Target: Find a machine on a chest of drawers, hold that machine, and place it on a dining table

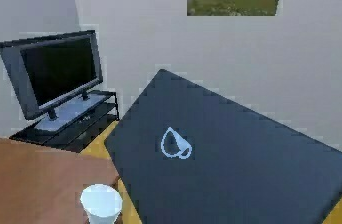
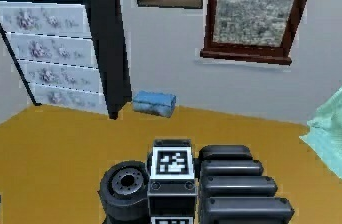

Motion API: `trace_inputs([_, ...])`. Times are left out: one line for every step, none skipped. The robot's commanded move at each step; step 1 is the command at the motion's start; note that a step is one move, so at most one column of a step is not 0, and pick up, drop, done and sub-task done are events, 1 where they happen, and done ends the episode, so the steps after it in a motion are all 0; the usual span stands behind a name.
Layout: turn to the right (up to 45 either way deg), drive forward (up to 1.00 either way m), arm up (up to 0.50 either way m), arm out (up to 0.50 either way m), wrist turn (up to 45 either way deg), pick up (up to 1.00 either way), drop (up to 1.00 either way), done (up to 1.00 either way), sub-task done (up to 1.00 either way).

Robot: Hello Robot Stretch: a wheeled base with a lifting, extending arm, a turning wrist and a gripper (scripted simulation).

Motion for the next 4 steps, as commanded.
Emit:
trace_inputs([0.0, 0.85, 0.0, 0.0, 0.0, 0.0, 0.0, 0.0, 0.0])
trace_inputs([-18.0, 0.0, 0.0, 0.0, 0.0, 0.0, 0.0, 0.0, 0.0])
trace_inputs([0.0, 0.2, 0.0, 0.0, 0.0, 0.0, 0.0, 0.0, 0.0])
trace_inputs([-45.0, 0.0, 0.0, 0.0, 0.0, 0.0, 0.0, 0.0, 0.0])
